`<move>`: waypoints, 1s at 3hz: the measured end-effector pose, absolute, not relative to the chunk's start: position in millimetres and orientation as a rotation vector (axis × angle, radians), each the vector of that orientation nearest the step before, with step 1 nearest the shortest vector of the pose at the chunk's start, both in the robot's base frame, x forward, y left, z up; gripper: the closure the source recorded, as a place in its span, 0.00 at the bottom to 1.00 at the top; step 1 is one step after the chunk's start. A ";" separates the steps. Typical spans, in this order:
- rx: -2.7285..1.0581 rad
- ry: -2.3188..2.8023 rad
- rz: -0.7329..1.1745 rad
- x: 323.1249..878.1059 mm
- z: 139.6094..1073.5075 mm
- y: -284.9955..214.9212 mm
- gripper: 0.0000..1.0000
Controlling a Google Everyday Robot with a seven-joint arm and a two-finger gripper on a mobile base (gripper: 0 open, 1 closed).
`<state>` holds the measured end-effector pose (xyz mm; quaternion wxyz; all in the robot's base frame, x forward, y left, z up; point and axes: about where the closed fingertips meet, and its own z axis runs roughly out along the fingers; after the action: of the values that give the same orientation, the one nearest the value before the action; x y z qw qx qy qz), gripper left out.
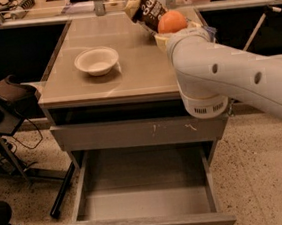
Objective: Pick orange from middle drawer and place on counter
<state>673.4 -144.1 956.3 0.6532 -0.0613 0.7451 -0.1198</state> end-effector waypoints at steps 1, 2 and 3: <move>-0.156 1.734 -0.306 718.2 924.2 -125.1 1.00; -0.172 1.818 -0.354 732.3 885.4 -131.7 1.00; -0.161 1.889 -0.353 731.8 858.1 -143.4 1.00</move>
Offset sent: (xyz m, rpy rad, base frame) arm 0.0705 0.0015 -0.1279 -0.0958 0.2628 -0.0783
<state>731.8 -143.4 858.1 0.5702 -0.0686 0.8047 -0.1503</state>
